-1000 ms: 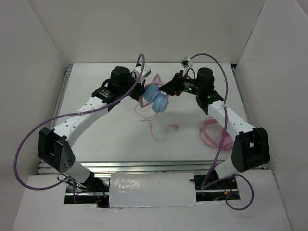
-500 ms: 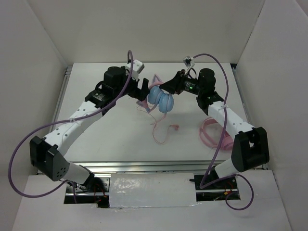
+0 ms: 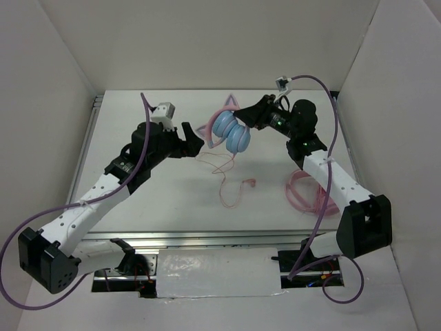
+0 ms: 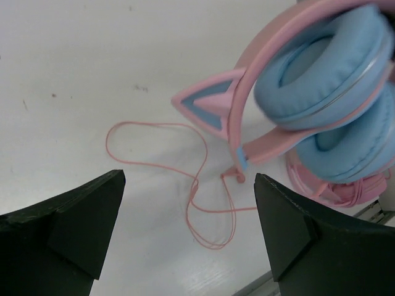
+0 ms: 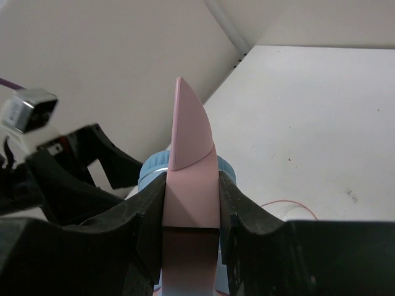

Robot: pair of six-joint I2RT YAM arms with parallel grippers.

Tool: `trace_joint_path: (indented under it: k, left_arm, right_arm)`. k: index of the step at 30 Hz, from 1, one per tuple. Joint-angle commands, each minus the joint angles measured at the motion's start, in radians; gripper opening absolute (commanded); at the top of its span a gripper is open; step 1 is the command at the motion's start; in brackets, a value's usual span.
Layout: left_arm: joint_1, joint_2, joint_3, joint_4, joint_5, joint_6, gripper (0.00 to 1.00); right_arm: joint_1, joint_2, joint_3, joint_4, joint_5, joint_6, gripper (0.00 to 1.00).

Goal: Wrap the headphones

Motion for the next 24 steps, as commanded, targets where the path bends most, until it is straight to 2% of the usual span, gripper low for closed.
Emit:
trace_joint_path:
  k: [1, 6, 13, 20, 24]
  left_arm:
    - [-0.002, -0.007, -0.044, 0.096, -0.001, -0.139, 0.99]
    - [-0.004, 0.015, -0.095, 0.217, -0.013, -0.22, 0.99]
    - [-0.007, 0.055, -0.152, 0.348, 0.002, -0.196, 0.99]
    - [-0.017, 0.099, -0.163, 0.365, -0.021, -0.182, 0.8]
    - [-0.028, 0.131, -0.161, 0.396, -0.046, -0.177, 0.79]
  right_arm:
    - [0.009, -0.049, -0.02, 0.151, 0.046, 0.09, 0.0]
    - [0.035, -0.065, -0.049, 0.196, 0.075, 0.116, 0.0]
    - [0.052, -0.06, -0.051, 0.168, 0.122, 0.122, 0.0]
    - [0.054, -0.054, -0.068, 0.222, 0.142, 0.197, 0.0]
    - [0.066, -0.042, -0.062, 0.236, 0.129, 0.204, 0.0]
